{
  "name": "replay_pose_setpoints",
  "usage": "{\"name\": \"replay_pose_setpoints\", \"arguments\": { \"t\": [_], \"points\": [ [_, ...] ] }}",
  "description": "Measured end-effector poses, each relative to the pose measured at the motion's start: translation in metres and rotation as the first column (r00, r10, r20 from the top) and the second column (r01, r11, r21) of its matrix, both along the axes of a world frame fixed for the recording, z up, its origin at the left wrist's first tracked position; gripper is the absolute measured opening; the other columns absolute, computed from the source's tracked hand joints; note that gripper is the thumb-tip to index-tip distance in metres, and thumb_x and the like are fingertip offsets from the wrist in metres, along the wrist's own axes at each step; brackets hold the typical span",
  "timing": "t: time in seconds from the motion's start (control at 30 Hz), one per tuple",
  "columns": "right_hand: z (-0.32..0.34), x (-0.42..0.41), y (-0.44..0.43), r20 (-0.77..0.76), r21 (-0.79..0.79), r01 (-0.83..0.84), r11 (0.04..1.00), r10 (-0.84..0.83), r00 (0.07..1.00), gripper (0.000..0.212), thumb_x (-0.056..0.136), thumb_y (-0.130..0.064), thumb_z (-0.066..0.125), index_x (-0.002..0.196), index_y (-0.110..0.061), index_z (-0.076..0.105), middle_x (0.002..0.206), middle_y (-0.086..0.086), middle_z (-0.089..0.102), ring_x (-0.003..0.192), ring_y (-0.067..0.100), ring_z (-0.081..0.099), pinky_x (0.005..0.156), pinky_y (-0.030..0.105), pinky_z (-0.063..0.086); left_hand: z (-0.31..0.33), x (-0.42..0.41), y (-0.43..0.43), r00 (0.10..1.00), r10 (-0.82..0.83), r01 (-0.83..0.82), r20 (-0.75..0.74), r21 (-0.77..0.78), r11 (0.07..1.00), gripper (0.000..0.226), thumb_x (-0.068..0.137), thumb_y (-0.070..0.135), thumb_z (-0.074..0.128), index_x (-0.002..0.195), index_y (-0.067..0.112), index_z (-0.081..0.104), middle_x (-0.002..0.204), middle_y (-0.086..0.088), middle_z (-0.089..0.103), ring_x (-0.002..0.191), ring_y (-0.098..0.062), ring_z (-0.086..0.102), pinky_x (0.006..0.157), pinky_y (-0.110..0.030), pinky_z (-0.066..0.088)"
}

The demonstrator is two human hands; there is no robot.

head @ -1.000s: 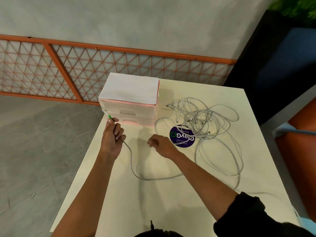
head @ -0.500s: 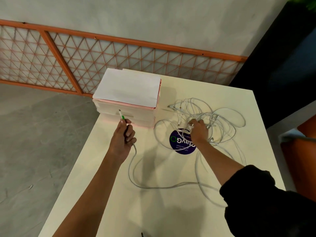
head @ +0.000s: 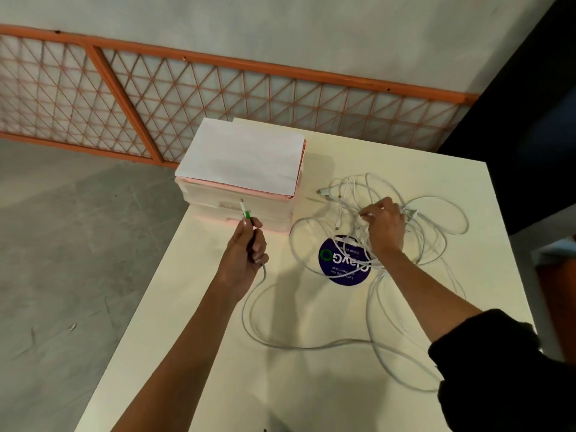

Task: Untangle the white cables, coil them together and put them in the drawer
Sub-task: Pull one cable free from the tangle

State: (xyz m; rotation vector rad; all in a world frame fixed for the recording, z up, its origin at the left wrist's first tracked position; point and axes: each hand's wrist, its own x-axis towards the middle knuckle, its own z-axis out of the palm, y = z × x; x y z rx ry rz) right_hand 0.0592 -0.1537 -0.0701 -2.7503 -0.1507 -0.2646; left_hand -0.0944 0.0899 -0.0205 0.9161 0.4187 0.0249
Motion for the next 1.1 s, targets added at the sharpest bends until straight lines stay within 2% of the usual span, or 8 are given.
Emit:
{"name": "replay_pose_setpoints", "arguments": {
  "t": [0.27,0.4,0.43,0.5,0.73,0.87,0.97,1.1],
  "points": [
    [0.054,0.003,-0.005,0.102,0.347,0.022,0.938,-0.061,0.993,0.015,0.094,-0.006,0.050,0.100,-0.013,0.061,0.097,0.000,0.071,0.095,0.020,0.064,0.078,0.026,0.020,0.011,-0.008,-0.005,0.999,-0.032,0.033,0.037,-0.012,0.999,0.028,0.102,0.031,0.032,0.094,0.017,0.055,0.057,0.006,0.044,0.048,-0.007,0.036,0.049,-0.018,0.033],
    [0.078,-0.001,-0.008,0.158,0.545,-0.051,0.837,-0.043,0.987,0.012,0.095,-0.011,0.051,0.099,-0.013,0.062,0.094,-0.001,0.070,0.087,0.014,0.063,0.089,0.037,0.044,0.015,-0.013,-0.011,0.997,-0.057,0.060,0.060,-0.047,0.997,0.029,0.102,0.031,0.033,0.095,0.016,0.056,0.062,0.005,0.046,0.053,-0.007,0.041,0.050,-0.018,0.037],
    [0.089,-0.002,-0.008,0.170,0.593,-0.082,0.801,-0.025,0.985,0.012,0.094,-0.011,0.052,0.099,-0.011,0.062,0.094,0.000,0.069,0.086,0.012,0.062,0.086,0.029,0.048,0.016,-0.015,-0.013,0.996,-0.066,0.070,0.066,-0.047,0.996,0.029,0.102,0.031,0.033,0.095,0.016,0.057,0.063,0.005,0.047,0.054,-0.007,0.043,0.050,-0.018,0.039],
    [0.112,-0.005,-0.007,0.177,0.637,-0.129,0.760,0.018,0.984,0.013,0.095,-0.008,0.052,0.100,-0.006,0.062,0.092,0.001,0.067,0.085,0.008,0.062,0.076,0.014,0.046,0.018,-0.017,-0.016,0.993,-0.085,0.088,0.080,-0.041,0.995,0.029,0.103,0.030,0.032,0.094,0.016,0.057,0.063,0.005,0.049,0.054,-0.007,0.045,0.051,-0.019,0.041],
    [0.151,-0.028,-0.003,0.245,0.694,-0.196,0.693,0.028,0.969,0.011,0.100,-0.015,0.041,0.098,-0.012,0.051,0.078,-0.007,0.057,0.068,-0.008,0.052,0.062,0.009,0.039,0.017,-0.022,-0.021,0.994,-0.094,0.096,0.047,-0.046,0.994,0.028,0.102,0.032,0.033,0.086,0.019,0.052,0.063,0.006,0.052,0.054,-0.008,0.047,0.052,-0.019,0.043],
    [0.131,-0.044,-0.005,0.068,0.702,-0.002,0.712,-0.064,0.996,0.021,0.102,-0.019,0.036,0.102,-0.007,0.053,0.072,-0.007,0.052,0.061,-0.004,0.050,0.056,0.010,0.037,0.016,-0.022,-0.026,0.996,-0.084,0.084,0.003,-0.061,0.995,0.030,0.103,0.033,0.033,0.082,0.020,0.050,0.062,0.005,0.051,0.053,-0.009,0.045,0.051,-0.019,0.041],
    [0.093,-0.057,-0.013,-0.155,0.655,0.217,0.724,-0.153,0.976,0.030,0.102,-0.023,0.032,0.106,0.001,0.051,0.076,-0.001,0.053,0.069,0.018,0.052,0.064,0.028,0.042,0.015,-0.022,-0.029,0.996,-0.089,0.088,-0.019,-0.049,0.995,0.031,0.104,0.033,0.033,0.081,0.020,0.049,0.061,0.005,0.051,0.053,-0.009,0.046,0.052,-0.020,0.040],
    [0.043,-0.076,-0.034,-0.323,0.523,0.435,0.733,-0.302,0.897,0.028,0.100,-0.023,0.040,0.089,0.000,0.050,0.073,0.010,0.054,0.076,0.031,0.054,0.064,0.028,0.031,0.013,-0.022,-0.032,0.995,-0.093,0.093,-0.025,-0.020,0.995,0.031,0.104,0.033,0.032,0.081,0.019,0.048,0.060,0.005,0.052,0.052,-0.009,0.047,0.052,-0.020,0.040]
  ]
}}
